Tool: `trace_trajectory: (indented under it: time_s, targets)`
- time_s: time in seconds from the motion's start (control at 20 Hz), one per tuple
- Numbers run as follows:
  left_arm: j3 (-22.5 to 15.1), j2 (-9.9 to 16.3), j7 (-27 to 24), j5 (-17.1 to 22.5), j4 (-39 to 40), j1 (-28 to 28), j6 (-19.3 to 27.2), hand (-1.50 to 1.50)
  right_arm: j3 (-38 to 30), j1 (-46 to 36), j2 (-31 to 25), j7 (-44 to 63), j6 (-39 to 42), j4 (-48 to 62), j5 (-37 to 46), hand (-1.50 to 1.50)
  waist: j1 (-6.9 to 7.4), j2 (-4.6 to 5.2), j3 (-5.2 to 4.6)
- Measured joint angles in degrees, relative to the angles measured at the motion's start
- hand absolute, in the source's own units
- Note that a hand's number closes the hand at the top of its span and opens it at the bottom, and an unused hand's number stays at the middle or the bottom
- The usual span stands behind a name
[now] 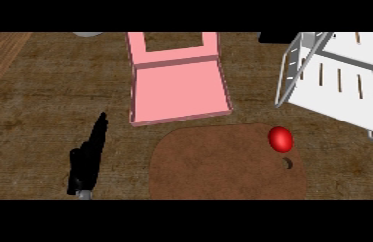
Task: Pick the bell pepper from the cutting board and place it in the tiered basket
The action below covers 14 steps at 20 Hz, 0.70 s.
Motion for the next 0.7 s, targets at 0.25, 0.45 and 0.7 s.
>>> trace_trajectory:
  time_s: [0.25, 0.45, 0.7]
  targets:
    - [0.6, 0.1, 0.7, 0.3, -0.1, -0.2, -0.7, 0.0, 2.0, -4.1, 3.7, -2.1, -3.4, 8.0, 4.3, 1.5, -0.02, 0.04, 0.01]
    - [1.0, 0.4, 0.3, 0.3, -0.4, 0.2, -1.1, 0.0, 0.7, -5.9, 7.5, -2.8, -4.5, 13.3, 3.2, -1.5, -0.06, 0.04, 0.03]
    - [0.8, 0.3, 1.1, -0.2, -0.7, 0.2, -1.0, 0.0, -3.5, -8.5, 11.8, -1.9, -3.4, 18.2, -2.0, -1.5, -0.31, -0.06, -0.12]
